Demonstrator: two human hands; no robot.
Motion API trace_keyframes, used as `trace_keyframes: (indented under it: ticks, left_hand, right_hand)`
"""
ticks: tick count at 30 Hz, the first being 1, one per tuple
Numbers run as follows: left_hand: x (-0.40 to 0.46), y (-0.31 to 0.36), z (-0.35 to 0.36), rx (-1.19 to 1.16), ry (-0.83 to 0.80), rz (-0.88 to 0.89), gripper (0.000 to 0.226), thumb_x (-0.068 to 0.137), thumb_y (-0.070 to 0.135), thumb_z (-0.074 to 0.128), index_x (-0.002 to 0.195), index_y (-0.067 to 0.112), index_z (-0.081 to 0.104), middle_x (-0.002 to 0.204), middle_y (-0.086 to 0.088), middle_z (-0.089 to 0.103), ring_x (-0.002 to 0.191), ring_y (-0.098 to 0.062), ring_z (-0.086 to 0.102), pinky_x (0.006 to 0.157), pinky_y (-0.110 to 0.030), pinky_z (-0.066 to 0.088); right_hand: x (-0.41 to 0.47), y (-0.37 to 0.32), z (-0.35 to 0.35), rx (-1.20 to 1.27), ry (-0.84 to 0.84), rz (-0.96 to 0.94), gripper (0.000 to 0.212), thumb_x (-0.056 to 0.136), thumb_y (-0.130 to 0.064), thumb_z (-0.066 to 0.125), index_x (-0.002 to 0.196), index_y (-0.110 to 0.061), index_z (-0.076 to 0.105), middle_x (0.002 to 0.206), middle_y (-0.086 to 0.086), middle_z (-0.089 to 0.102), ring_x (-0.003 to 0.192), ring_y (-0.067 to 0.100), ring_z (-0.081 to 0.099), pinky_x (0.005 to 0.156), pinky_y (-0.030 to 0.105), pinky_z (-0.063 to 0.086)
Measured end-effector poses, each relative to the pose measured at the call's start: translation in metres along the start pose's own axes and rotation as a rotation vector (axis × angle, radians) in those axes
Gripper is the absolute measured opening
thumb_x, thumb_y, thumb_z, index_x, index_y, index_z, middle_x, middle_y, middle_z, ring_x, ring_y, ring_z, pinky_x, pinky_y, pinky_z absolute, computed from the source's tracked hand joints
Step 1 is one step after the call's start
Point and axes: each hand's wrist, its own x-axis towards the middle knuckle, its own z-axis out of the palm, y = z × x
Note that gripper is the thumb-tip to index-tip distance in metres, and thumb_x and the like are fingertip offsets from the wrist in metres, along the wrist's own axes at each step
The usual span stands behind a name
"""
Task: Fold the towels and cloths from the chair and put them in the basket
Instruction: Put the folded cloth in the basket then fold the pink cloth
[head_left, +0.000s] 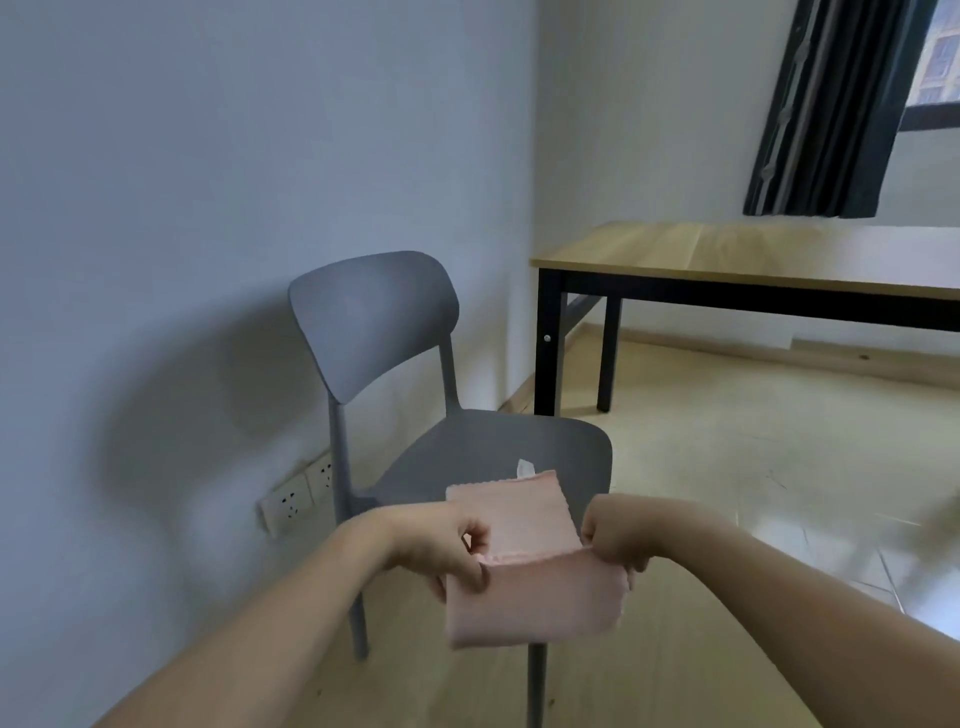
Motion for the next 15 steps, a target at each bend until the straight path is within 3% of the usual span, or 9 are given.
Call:
trace_keyframes:
  ticks: [3,6,8,11,15]
  left_hand:
    - [0.009,-0.015,0.007,-0.033,0.061,-0.028,0.015,0.082,0.011,0.065,0.091,0.015,0.054,0.082,0.002,0.055,0.069,-0.009,0.057,0.05,-0.015,0.047]
    - [0.026,-0.025,-0.002,-0.022,0.175,-0.02,0.013,0.083,0.014,0.056,0.095,0.013,0.06,0.083,0.002,0.055,0.072,-0.014,0.057,0.056,-0.024,0.051]
    - [0.043,-0.029,-0.012,-0.014,0.259,-0.035,0.013,0.085,0.012,0.049,0.09,0.011,0.061,0.08,0.001,0.055,0.07,-0.017,0.056,0.056,-0.026,0.048]
    - [0.077,-0.035,-0.025,0.021,0.38,-0.094,0.016,0.087,0.013,0.045,0.086,0.018,0.059,0.088,0.001,0.06,0.079,-0.017,0.057,0.055,-0.025,0.041]
    - [0.126,-0.046,-0.03,0.02,0.447,-0.192,0.017,0.087,0.012,0.041,0.085,0.012,0.058,0.097,-0.006,0.062,0.086,-0.022,0.056,0.06,-0.028,0.038]
  right_hand:
    - [0.009,0.003,0.005,0.049,-0.011,0.022,0.027,0.081,0.004,0.026,0.068,-0.006,0.048,0.059,0.008,0.057,0.054,0.019,0.061,0.052,0.024,0.047]
    - [0.026,0.002,-0.007,0.055,0.06,0.021,0.028,0.081,0.006,0.027,0.076,-0.004,0.053,0.066,0.012,0.061,0.061,0.024,0.066,0.057,0.03,0.052]
    - [0.043,0.0,-0.016,-0.003,0.153,0.03,0.024,0.083,0.006,0.034,0.078,-0.004,0.056,0.078,0.016,0.064,0.071,0.028,0.065,0.066,0.034,0.054]
    - [0.077,0.0,-0.024,-0.026,0.343,0.051,0.019,0.081,0.001,0.04,0.07,-0.007,0.054,0.073,0.008,0.056,0.062,0.022,0.049,0.056,0.028,0.041]
    - [0.121,0.002,-0.022,-0.045,0.489,0.082,0.025,0.086,-0.002,0.041,0.09,-0.008,0.064,0.077,0.004,0.057,0.068,0.022,0.054,0.06,0.028,0.044]
